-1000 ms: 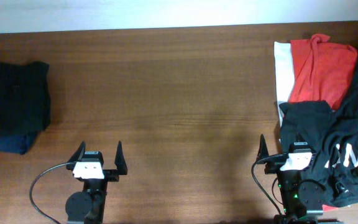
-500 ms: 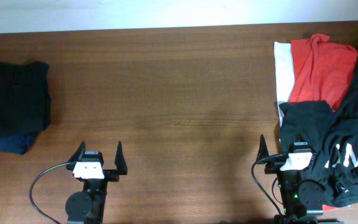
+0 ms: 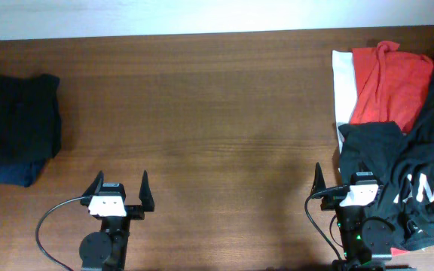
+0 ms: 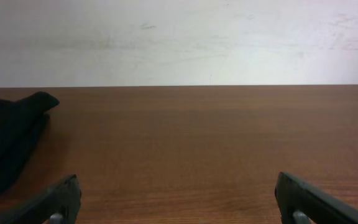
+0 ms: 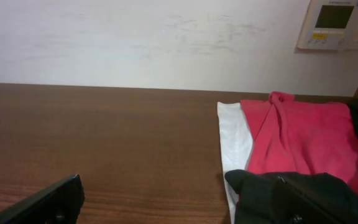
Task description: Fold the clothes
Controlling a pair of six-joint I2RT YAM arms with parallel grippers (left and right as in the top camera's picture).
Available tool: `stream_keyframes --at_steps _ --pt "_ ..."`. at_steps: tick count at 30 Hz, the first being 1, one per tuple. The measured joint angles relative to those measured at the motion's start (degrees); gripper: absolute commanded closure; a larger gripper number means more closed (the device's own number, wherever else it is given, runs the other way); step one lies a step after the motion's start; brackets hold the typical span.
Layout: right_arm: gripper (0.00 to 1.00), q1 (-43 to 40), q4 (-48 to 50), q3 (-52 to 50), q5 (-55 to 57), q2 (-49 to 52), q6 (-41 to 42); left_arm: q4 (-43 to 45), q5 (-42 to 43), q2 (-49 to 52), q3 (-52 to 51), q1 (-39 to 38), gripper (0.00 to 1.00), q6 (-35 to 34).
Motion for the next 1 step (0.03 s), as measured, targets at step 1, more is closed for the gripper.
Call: stream_keyframes --at_steps 1 --pt "0.01 0.0 0.0 0.0 0.0 0.0 0.0 0.0 0.0 0.0 0.0 0.0 0.01 0.0"
